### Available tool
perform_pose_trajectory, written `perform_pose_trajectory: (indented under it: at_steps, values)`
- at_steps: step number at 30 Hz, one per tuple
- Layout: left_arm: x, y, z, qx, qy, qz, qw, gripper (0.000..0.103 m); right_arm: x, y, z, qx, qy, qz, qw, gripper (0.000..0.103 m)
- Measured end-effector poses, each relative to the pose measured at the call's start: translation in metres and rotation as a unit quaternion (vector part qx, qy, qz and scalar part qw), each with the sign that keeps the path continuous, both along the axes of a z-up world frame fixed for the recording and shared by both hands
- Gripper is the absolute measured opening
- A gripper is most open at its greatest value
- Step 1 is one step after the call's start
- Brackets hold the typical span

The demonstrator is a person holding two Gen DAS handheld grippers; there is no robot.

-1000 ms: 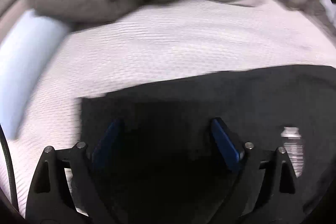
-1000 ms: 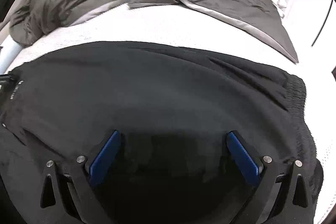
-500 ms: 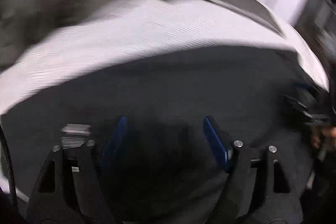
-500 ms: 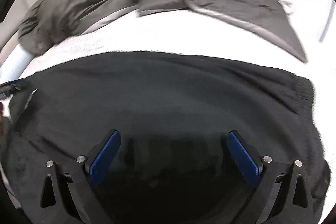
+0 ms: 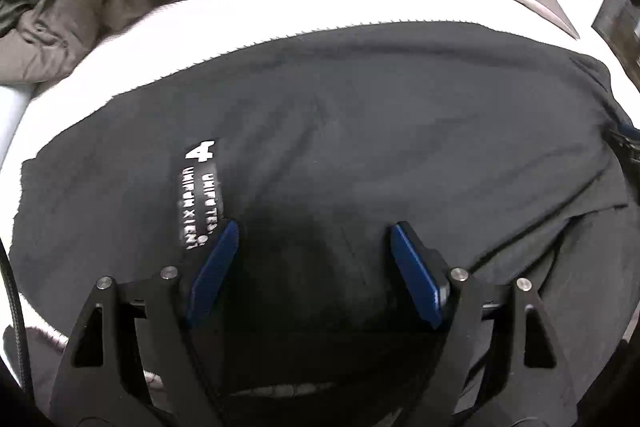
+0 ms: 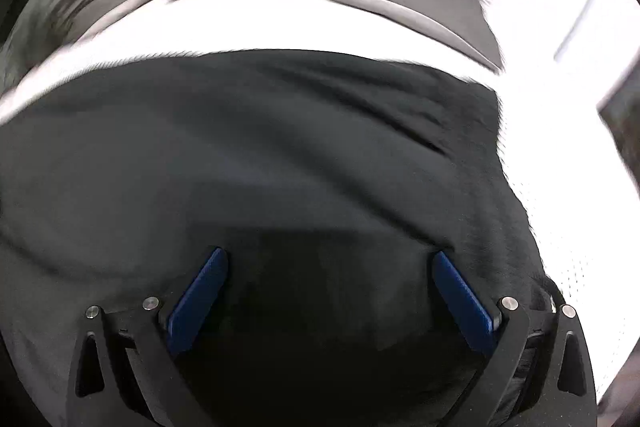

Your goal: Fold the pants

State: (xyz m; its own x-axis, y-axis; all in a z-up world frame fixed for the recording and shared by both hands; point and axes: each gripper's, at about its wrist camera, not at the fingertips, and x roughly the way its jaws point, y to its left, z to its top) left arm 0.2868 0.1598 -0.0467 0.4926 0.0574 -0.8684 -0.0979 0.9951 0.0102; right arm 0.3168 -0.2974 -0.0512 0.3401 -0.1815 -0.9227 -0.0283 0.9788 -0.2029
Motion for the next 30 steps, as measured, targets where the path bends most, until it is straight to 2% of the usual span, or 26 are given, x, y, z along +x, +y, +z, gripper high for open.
perform_pose_trajectory:
  at_steps: [3,6,10,12,14,16,18,20,22,24,25,27,30]
  values:
    - [0.004,-0.016,0.013,-0.003,-0.019,-0.005,0.9998,0.077,-0.004,0.021,0.008,-0.026,-0.007,0.019,0.999,0.102]
    - [0.032,-0.041,0.019,-0.021,-0.036,-0.036,0.9985,0.078,-0.003,0.058,0.018,0.013,-0.022,0.064,0.998,0.102]
    - [0.068,-0.108,0.011,-0.037,-0.014,-0.081,0.9959,0.078,0.018,0.113,0.002,0.031,-0.01,0.109,0.993,0.102]
    - [0.082,-0.125,0.001,-0.026,0.01,-0.084,0.9961,0.078,0.032,0.133,-0.013,0.037,0.006,0.12,0.992,0.102]
    - [0.085,-0.121,0.001,-0.031,0.008,-0.091,0.9954,0.078,0.038,0.134,-0.024,0.017,0.015,0.117,0.993,0.102]
    - [0.082,-0.099,0.001,-0.026,0.004,-0.076,0.9968,0.078,0.04,0.116,-0.026,0.007,0.019,0.101,0.995,0.102]
    - [0.076,-0.069,0.001,-0.006,0.005,-0.037,0.9993,0.079,0.043,0.076,-0.021,-0.037,0.006,0.042,0.998,0.102]
    - [0.072,-0.041,-0.002,-0.004,0.006,-0.002,1.0,0.08,0.04,0.023,-0.011,-0.099,-0.015,-0.046,0.994,0.102]
    - [0.07,-0.019,-0.002,-0.009,0.004,0.017,0.9998,0.08,0.034,-0.011,-0.005,-0.076,-0.03,-0.096,0.992,0.102]
    - [0.067,-0.018,0.002,-0.008,-0.004,0.02,0.9998,0.08,0.032,-0.017,-0.001,-0.059,-0.033,-0.103,0.992,0.103]
    - [0.065,-0.021,0.007,-0.012,-0.011,0.017,0.9997,0.08,0.031,-0.012,0.003,-0.068,-0.036,-0.099,0.992,0.103]
    - [0.072,-0.032,0.016,-0.035,-0.035,-0.007,0.9988,0.08,0.03,0.005,0.014,-0.072,-0.051,-0.083,0.993,0.103]
    - [0.093,-0.059,0.026,-0.05,-0.053,-0.04,0.9965,0.08,0.031,0.058,0.023,-0.008,-0.058,-0.016,0.998,0.103]
